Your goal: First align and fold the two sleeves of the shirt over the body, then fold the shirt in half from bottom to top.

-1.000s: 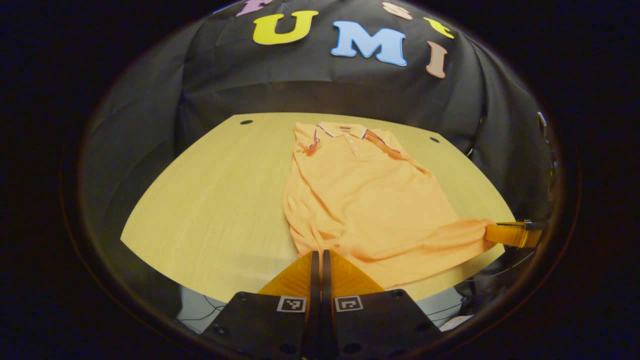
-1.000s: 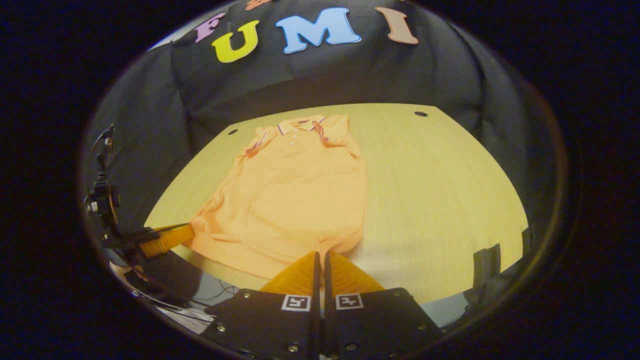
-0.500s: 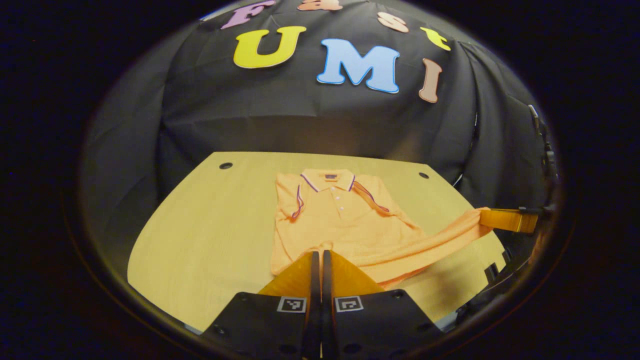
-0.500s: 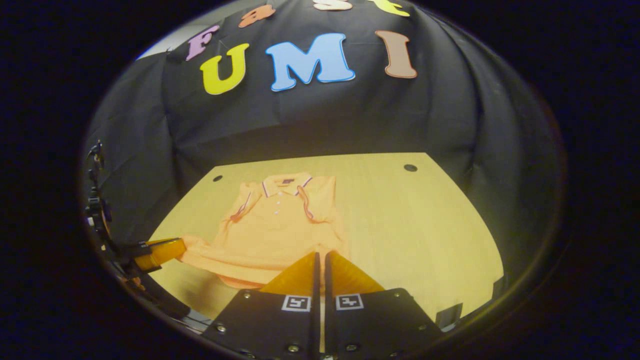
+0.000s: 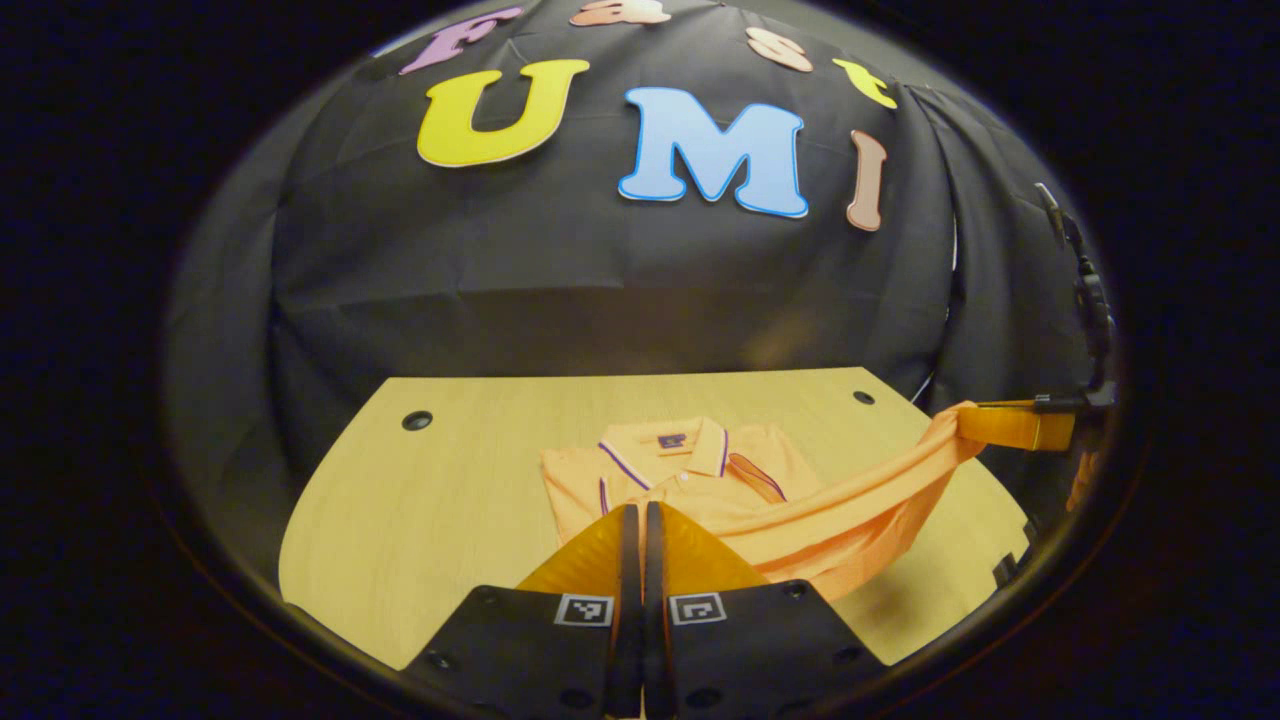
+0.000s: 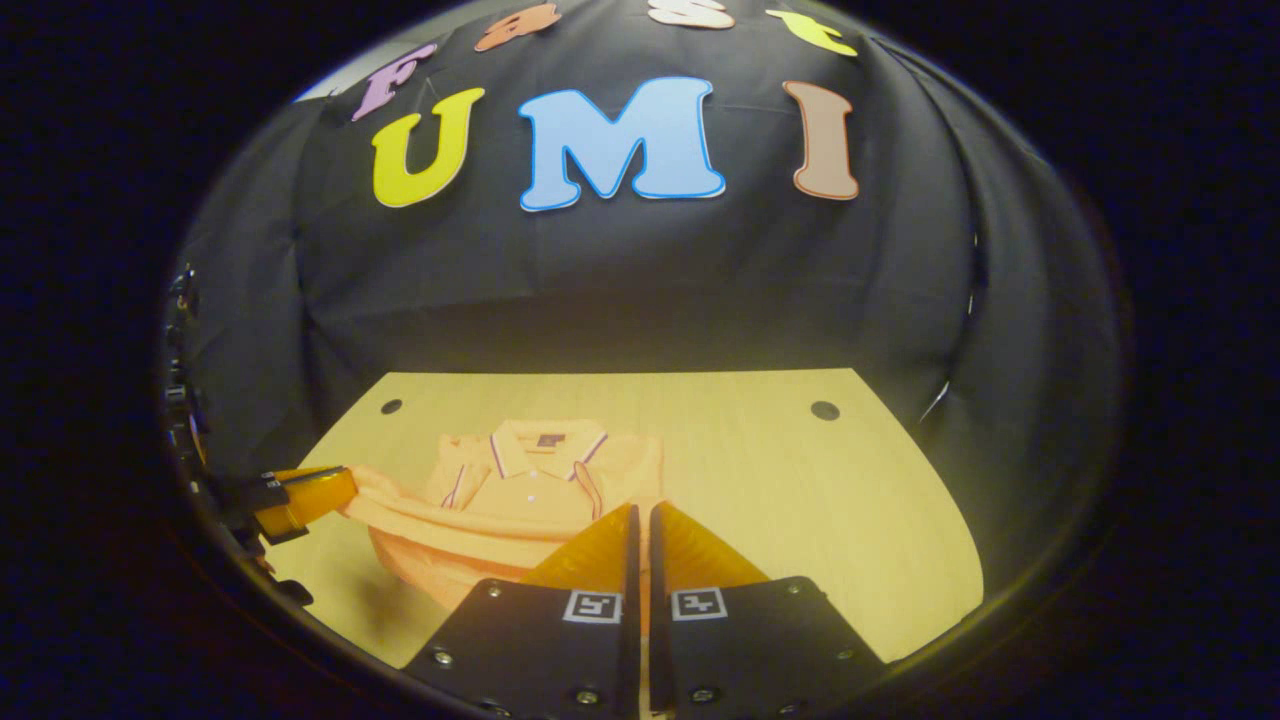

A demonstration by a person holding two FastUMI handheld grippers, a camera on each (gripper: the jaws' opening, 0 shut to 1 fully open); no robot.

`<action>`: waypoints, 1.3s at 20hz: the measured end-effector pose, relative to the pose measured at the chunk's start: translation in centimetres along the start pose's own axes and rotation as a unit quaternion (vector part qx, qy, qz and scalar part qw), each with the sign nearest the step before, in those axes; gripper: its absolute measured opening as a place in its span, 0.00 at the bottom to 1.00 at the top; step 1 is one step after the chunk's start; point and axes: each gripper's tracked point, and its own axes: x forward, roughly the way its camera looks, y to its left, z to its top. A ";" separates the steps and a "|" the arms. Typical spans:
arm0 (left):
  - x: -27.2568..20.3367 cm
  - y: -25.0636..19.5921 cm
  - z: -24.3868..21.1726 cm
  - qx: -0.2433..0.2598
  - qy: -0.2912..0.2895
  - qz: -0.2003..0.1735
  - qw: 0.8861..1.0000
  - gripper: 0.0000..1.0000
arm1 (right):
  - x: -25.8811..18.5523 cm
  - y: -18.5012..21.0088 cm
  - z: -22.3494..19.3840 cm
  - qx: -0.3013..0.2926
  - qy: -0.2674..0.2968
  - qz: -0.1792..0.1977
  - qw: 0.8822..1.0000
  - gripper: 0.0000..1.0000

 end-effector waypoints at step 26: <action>19.4 6.9 -0.6 0.041 0.003 0.124 0.991 0.07 | 22.5 0.5 0.6 -0.067 0.031 0.001 0.997 0.06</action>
